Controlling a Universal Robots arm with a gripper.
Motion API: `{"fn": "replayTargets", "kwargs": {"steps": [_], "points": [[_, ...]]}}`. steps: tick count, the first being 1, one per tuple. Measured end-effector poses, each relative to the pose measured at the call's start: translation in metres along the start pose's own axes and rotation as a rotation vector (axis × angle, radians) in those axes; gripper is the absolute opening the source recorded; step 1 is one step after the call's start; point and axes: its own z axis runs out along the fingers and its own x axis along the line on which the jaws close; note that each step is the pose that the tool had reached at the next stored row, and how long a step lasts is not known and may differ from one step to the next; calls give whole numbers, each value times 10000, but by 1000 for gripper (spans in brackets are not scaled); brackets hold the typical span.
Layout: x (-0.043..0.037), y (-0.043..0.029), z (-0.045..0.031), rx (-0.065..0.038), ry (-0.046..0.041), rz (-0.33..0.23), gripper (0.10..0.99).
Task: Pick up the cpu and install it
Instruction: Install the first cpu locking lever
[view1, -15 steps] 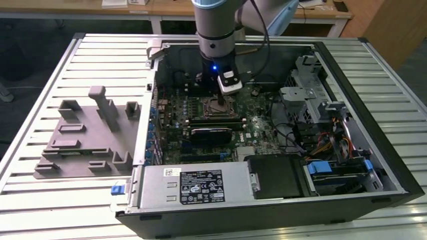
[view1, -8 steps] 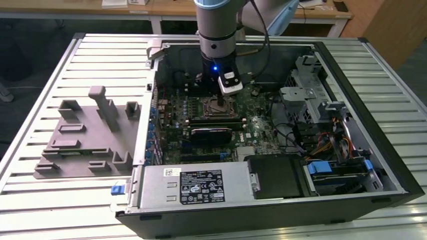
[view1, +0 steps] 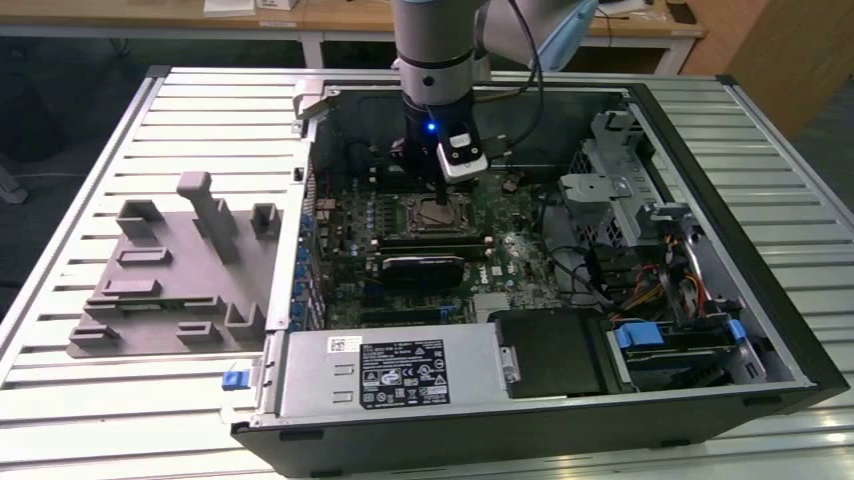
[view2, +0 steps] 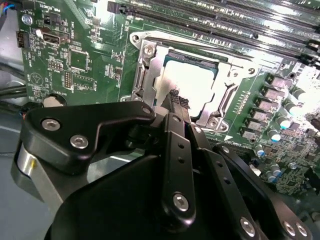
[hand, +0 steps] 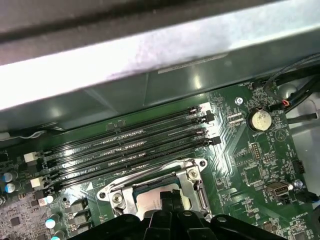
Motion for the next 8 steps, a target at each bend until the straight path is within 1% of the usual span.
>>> {"fn": "replayTargets", "kwargs": {"steps": [4, 5, 8], "points": [[-3, 1, 0, 8, 10, -1, 106], [-12, 3, 1, 45, 63, 0, 106], [-59, 17, 9, 162, 299, 0, 106]]}}
